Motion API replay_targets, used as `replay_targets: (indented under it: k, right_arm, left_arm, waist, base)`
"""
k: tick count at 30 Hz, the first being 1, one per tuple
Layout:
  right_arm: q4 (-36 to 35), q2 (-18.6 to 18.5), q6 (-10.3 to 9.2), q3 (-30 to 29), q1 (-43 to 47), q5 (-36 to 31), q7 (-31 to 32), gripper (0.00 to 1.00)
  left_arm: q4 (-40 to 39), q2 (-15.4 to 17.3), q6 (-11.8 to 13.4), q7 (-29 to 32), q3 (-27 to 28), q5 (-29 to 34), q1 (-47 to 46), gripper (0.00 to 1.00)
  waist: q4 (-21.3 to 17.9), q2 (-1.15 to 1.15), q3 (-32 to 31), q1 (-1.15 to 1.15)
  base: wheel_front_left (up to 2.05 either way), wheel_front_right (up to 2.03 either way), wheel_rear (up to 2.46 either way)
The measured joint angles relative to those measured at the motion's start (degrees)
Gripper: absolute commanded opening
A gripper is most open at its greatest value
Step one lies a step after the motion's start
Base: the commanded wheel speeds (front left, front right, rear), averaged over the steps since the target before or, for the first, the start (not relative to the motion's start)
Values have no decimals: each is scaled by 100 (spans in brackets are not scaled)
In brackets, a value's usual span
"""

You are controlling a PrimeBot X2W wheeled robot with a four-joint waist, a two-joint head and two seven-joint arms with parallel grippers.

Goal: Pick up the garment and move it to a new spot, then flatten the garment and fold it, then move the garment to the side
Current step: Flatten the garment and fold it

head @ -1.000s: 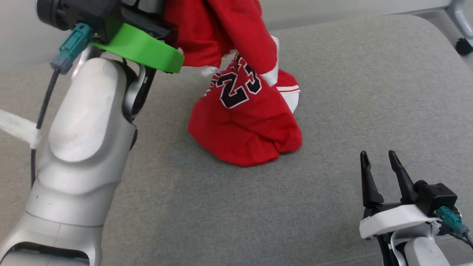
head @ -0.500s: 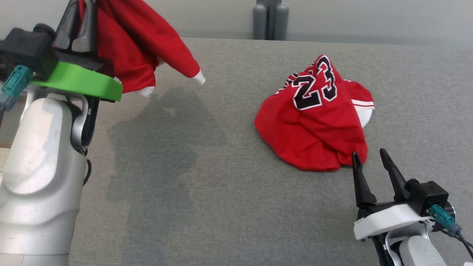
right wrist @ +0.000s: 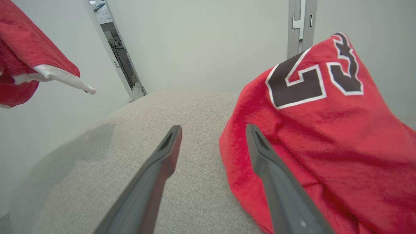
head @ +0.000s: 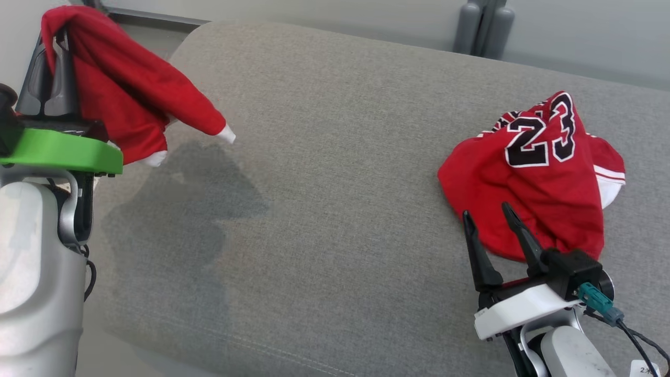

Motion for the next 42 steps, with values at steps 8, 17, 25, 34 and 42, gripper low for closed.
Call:
replay_targets:
  k: [8, 17, 25, 34, 42]
  right_arm:
    - [-15, -89, 0, 142, -44, -7, 1, 100]
    - [-140, -307, 0, 236, -151, -69, 1, 100]
    - [-749, -521, 0, 103, -137, -205, 138, 100]
    - [-1699, -669, 0, -163, 67, -369, 492, 100]
    - [-1939, -659, 0, -231, 94, -422, 591, 100]
  left_arm:
    - [42, 9, -25, 0, 202, 45, 35, 0]
    - [227, 226, -73, 1, 412, 187, -526, 0]
    - [784, 339, -138, 0, 675, 266, -904, 0]
    - [1775, 186, -220, 0, 980, 279, -1047, 0]
    - [2847, 30, -243, 0, 1214, 257, -1046, 0]
  waist:
    - [326, 0, 200, 0]
    - [91, 0, 492, 0]
    - [-339, 0, 854, 0]
    - [-850, 0, 1445, 0]
    - [-1209, 0, 1737, 0]
  base:
    - [0, 0, 0]
    - [0, 0, 0]
    - [0, 0, 0]
    - [0, 0, 0]
    - [0, 0, 0]
